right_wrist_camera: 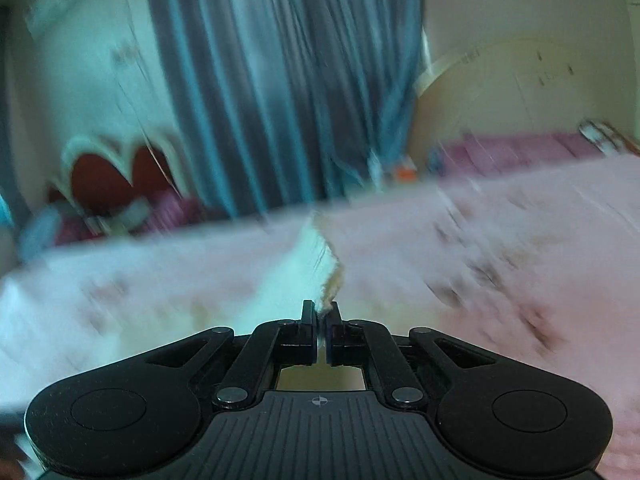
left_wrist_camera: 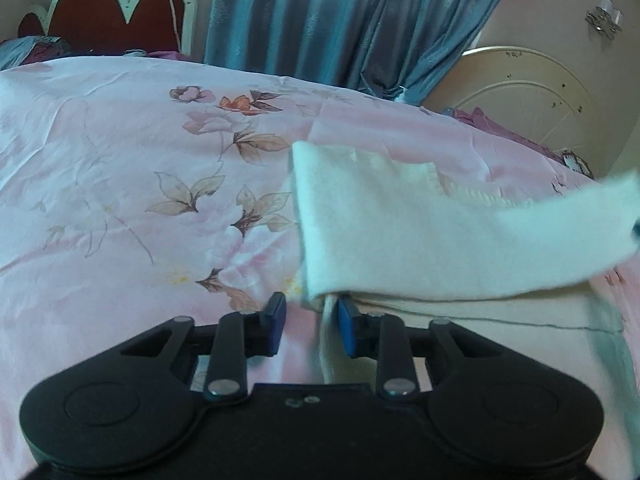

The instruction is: Fold small clothes

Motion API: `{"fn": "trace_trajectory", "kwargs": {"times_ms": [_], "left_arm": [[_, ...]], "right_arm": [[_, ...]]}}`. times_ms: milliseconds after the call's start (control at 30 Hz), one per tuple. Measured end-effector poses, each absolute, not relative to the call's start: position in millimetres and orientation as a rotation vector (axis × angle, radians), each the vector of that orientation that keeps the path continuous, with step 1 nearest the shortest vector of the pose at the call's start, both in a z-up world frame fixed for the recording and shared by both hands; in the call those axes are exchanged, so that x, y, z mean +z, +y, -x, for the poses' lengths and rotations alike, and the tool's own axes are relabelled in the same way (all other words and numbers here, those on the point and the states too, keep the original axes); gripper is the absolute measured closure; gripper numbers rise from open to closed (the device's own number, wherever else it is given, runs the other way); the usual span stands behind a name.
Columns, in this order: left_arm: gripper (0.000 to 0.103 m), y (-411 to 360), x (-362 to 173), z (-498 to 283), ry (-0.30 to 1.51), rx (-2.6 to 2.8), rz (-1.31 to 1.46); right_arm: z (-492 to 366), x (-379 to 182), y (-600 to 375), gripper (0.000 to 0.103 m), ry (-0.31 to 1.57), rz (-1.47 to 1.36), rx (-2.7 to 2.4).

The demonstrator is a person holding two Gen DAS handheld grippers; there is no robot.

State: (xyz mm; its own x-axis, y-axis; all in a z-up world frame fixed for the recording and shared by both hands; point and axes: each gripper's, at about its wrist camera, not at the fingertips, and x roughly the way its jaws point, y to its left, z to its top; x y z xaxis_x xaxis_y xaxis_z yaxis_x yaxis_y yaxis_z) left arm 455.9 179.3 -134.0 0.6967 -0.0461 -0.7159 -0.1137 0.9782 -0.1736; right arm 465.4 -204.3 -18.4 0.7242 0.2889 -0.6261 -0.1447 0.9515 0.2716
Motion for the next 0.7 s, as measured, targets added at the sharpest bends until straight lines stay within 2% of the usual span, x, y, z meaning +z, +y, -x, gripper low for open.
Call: {"fn": "trace_trajectory", "kwargs": {"times_ms": [67, 167, 700], "left_arm": [[0.085, 178, -133, -456, 0.803, 0.024, 0.206], [0.088, 176, -133, -457, 0.804, 0.017, 0.203], [0.092, 176, -132, -455, 0.823, -0.002, 0.167]], "right_arm": [[-459, -31, -210, 0.100, 0.755, -0.207, 0.238], [-447, -43, -213, 0.100, 0.772, -0.221, 0.230], [-432, -55, -220, 0.100, 0.835, -0.266, 0.208]]}}
